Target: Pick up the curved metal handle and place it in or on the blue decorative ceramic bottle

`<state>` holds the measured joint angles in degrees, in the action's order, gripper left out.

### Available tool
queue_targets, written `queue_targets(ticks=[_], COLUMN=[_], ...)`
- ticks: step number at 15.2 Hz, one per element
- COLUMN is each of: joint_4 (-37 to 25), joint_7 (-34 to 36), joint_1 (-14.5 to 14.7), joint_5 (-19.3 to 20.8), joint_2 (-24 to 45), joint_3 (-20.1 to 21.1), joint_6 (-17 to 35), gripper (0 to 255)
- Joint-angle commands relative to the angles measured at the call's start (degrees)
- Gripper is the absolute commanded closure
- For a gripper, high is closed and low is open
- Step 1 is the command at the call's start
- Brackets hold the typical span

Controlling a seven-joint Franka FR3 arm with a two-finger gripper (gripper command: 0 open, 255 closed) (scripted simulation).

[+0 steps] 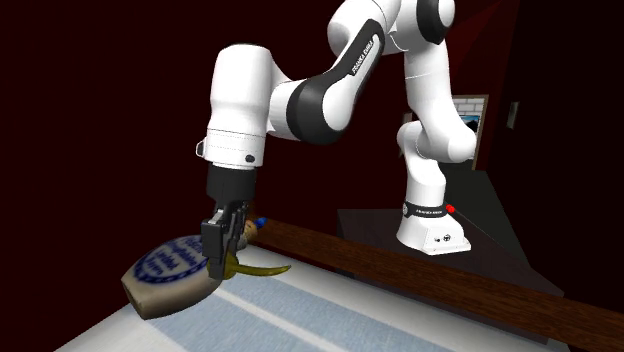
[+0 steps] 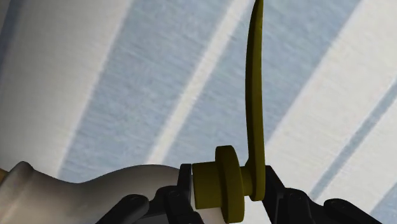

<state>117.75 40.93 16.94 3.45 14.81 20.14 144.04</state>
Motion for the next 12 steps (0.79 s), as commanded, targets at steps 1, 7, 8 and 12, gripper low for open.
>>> queue_targets(ticks=[1, 7, 8, 12], joint_4=[-0.60, -2.28, -2.61, -4.03], joint_7=[-0.28, -1.03, -1.14, -1.52], joint_1=[-0.17, -0.58, -0.64, -0.83], joint_5=[-0.48, -1.82, -2.02, -2.74], joint_2=[-0.87, -3.43, -3.83, -5.29], joint_3=[0.20, 0.66, 0.71, 0.89], joint_6=[-1.44, -5.54, -6.23, -9.03], gripper=[255, 255, 255, 255])
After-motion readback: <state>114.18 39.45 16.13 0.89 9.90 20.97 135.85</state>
